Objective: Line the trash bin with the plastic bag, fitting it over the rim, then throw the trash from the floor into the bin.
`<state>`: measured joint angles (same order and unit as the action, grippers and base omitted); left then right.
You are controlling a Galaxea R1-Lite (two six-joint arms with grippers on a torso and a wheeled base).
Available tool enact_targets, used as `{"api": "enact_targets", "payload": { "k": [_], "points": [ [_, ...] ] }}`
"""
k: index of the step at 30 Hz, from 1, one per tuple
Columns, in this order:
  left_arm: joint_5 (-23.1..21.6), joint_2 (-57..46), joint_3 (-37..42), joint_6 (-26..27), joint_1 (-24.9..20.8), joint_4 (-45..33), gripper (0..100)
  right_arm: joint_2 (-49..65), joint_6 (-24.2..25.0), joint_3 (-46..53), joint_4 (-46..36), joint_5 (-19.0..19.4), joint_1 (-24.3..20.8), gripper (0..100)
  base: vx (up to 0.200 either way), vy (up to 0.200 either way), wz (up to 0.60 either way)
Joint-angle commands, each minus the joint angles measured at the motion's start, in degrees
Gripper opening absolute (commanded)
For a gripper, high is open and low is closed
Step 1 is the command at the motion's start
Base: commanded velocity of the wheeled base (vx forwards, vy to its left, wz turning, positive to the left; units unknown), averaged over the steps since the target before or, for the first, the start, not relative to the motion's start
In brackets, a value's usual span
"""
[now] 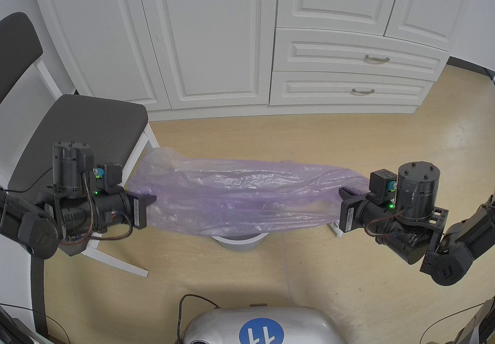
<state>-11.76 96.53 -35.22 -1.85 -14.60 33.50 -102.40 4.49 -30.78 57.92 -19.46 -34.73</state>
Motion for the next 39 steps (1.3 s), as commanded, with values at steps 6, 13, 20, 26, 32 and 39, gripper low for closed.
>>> {"api": "enact_targets", "payload": {
  "k": [6, 13, 20, 26, 32, 39],
  "points": [
    [-8.8, -0.5, 10.3, 7.0, -1.9, 6.0, 0, -9.7, -5.0, 0.5, -0.1, -0.4, 5.7, 0, 0.0, 0.0, 0.0],
    [-9.6, 0.6, 10.3, 7.0, -1.4, 7.6, 0, -9.7, -8.0, 2.4, -0.2, -0.5, 6.4, 0, 0.0, 0.0, 0.0],
    [-9.8, 5.0, 8.5, 7.0, 2.4, 7.7, 0, -9.3, -9.1, 3.0, -0.2, -0.7, 6.9, 0, 0.0, 0.0, 0.0],
    [-9.7, 8.4, 6.6, 6.7, 4.1, 8.4, 0, -9.3, -9.1, 2.8, -0.1, -0.7, 6.9, 0, 0.0, 0.0, 0.0],
    [-9.6, 9.7, 6.6, 4.4, 4.5, 13.1, 0, -9.4, -9.1, 2.6, 0.1, -0.8, 6.9, 0, 0.0, 0.0, 0.0],
    [-9.2, 13.2, 6.0, -7.2, 4.1, 28.6, 0, -10.1, -7.7, 0.4, 4.1, -0.8, 6.1, 0, 0.0, 0.0, 0.0]
  ]
}}
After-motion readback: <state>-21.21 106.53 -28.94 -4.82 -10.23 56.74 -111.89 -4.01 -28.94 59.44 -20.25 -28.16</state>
